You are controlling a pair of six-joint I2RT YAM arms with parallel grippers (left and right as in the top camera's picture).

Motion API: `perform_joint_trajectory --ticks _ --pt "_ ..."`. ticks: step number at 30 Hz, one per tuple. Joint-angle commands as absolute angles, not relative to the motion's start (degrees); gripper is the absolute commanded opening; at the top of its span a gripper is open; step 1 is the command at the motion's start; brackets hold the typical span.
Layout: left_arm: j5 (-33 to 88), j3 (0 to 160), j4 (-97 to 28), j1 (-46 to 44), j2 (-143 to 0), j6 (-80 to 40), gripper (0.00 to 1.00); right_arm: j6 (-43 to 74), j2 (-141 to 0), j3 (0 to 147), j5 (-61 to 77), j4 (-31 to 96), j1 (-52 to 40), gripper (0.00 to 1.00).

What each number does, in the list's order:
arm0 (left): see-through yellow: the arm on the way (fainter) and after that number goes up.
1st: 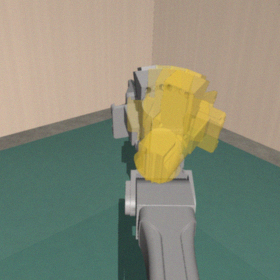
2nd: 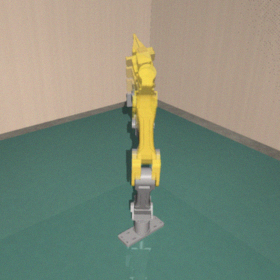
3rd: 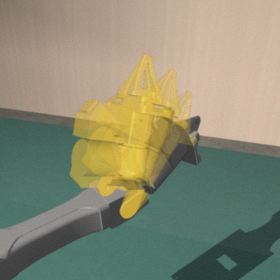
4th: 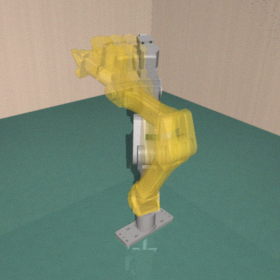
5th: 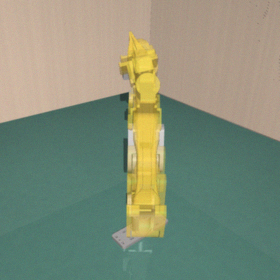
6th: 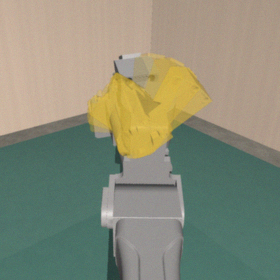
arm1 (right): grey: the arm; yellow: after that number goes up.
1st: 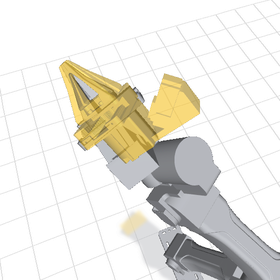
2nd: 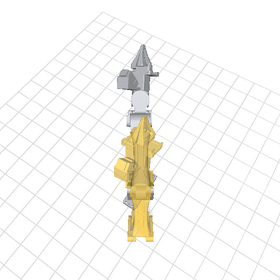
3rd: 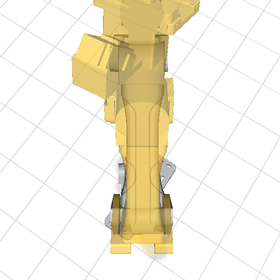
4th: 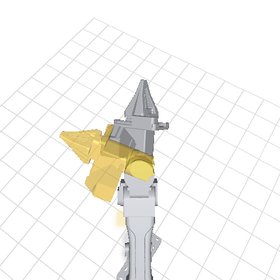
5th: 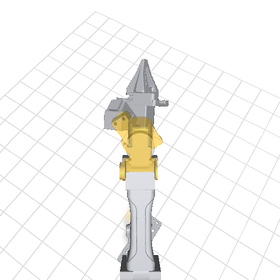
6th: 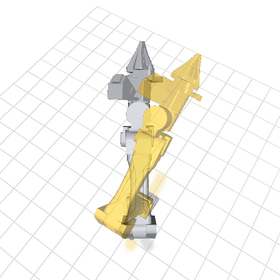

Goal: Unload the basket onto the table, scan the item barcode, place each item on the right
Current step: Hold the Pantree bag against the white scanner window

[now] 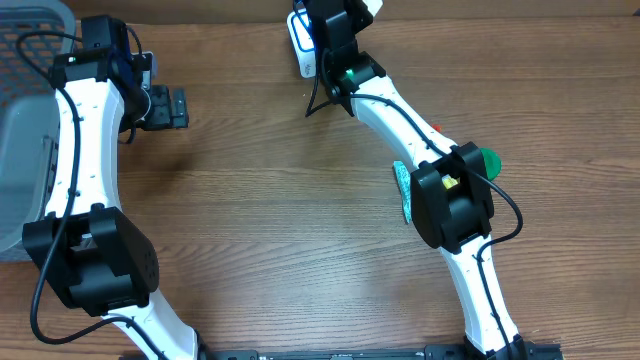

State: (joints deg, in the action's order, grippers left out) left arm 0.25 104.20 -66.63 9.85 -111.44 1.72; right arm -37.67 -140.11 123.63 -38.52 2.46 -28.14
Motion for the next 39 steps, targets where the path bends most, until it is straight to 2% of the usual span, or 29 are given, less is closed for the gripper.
perform_joint_trajectory --ticks 1,25,39 --pt "0.5 104.8 -66.6 9.7 -110.9 2.6 1.0 -37.8 -140.3 124.4 -39.0 1.7 -27.3 0.04" --pt "0.5 104.8 -66.6 9.7 -110.9 2.6 1.0 -35.8 -140.4 124.0 -37.4 7.2 -26.2 0.04" --pt "0.5 104.8 -66.6 9.7 -110.9 2.6 0.99 -32.8 -140.4 124.0 -34.2 5.6 -30.6 0.04"
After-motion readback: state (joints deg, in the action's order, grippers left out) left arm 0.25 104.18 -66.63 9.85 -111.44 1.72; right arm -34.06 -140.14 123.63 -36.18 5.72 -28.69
